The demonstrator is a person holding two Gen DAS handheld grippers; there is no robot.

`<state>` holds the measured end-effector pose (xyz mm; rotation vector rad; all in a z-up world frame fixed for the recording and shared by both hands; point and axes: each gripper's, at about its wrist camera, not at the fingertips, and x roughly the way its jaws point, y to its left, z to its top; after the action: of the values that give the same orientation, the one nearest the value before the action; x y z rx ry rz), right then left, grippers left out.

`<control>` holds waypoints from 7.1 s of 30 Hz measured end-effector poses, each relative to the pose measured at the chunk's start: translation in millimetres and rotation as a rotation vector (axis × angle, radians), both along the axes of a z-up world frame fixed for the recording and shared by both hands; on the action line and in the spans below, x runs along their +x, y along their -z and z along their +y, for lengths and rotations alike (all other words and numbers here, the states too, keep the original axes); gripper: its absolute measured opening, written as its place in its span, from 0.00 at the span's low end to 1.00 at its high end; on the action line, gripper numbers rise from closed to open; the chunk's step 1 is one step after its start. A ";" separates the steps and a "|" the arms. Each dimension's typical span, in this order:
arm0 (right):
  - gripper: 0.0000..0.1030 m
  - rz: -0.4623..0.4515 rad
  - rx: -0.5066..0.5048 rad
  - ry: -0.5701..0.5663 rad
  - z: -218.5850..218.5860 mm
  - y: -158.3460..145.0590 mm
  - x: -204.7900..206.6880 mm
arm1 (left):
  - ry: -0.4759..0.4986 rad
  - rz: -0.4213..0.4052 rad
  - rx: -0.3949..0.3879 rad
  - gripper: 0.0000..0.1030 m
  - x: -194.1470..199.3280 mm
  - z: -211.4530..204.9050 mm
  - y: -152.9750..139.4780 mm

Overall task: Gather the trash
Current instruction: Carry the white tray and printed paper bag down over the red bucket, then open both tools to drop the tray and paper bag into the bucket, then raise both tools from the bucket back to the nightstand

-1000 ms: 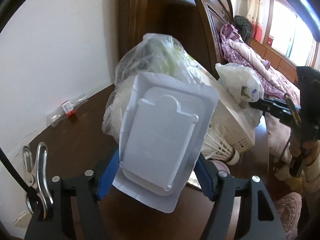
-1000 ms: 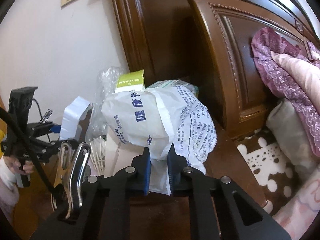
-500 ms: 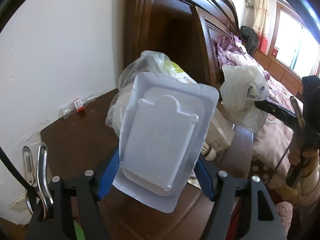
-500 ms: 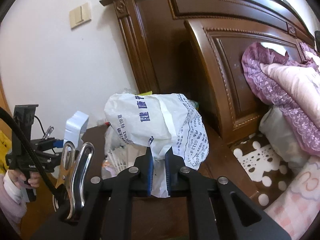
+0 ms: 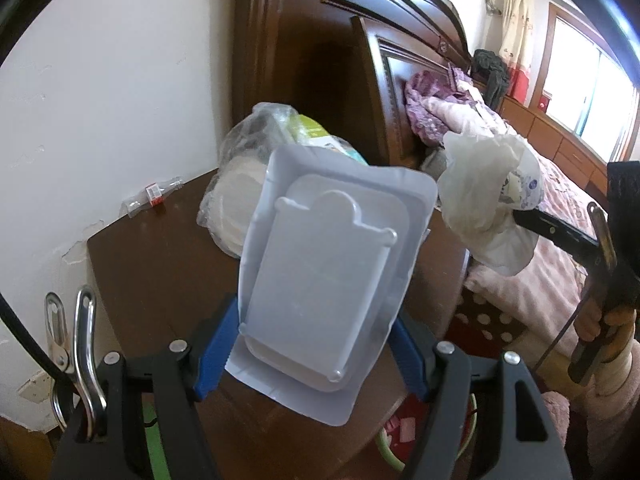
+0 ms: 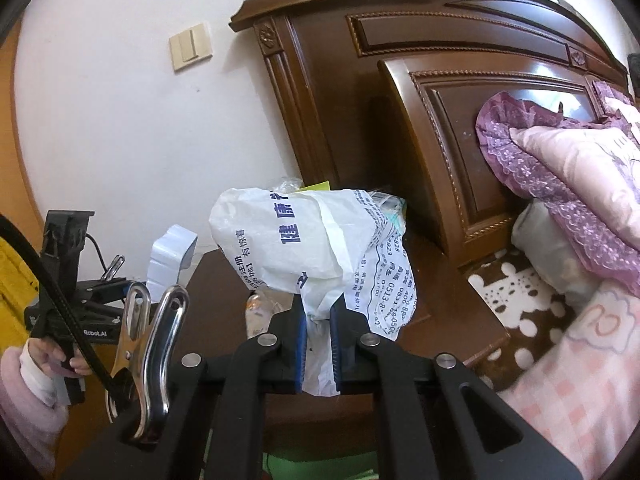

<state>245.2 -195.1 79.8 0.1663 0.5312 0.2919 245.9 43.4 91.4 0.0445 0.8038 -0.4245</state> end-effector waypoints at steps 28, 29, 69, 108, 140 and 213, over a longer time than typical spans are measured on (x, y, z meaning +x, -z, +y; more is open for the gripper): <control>0.10 0.045 0.061 0.017 -21.7 17.1 -161.1 | 0.157 0.010 0.005 0.72 -127.9 -85.8 12.5; 0.10 0.051 0.071 0.020 -23.5 20.0 -163.6 | 0.164 0.014 0.000 0.72 -132.0 -89.7 13.6; 0.10 0.442 0.157 0.242 -70.0 217.2 -177.1 | 0.188 0.269 0.094 0.72 -166.9 -187.4 239.3; 0.11 0.625 0.185 0.344 -87.5 295.2 -133.0 | 0.191 0.472 0.155 0.76 -149.8 -203.8 336.0; 0.29 0.541 0.157 0.263 -81.6 271.2 -153.8 | 0.190 0.460 0.132 0.89 -155.1 -196.5 314.5; 0.32 0.040 0.019 -0.022 48.4 30.2 -104.1 | -0.183 0.043 0.006 0.65 -11.5 -63.1 55.0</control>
<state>141.1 -146.8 49.6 0.1847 0.5707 0.3156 234.4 -19.7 36.3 -0.0328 0.8440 -0.2507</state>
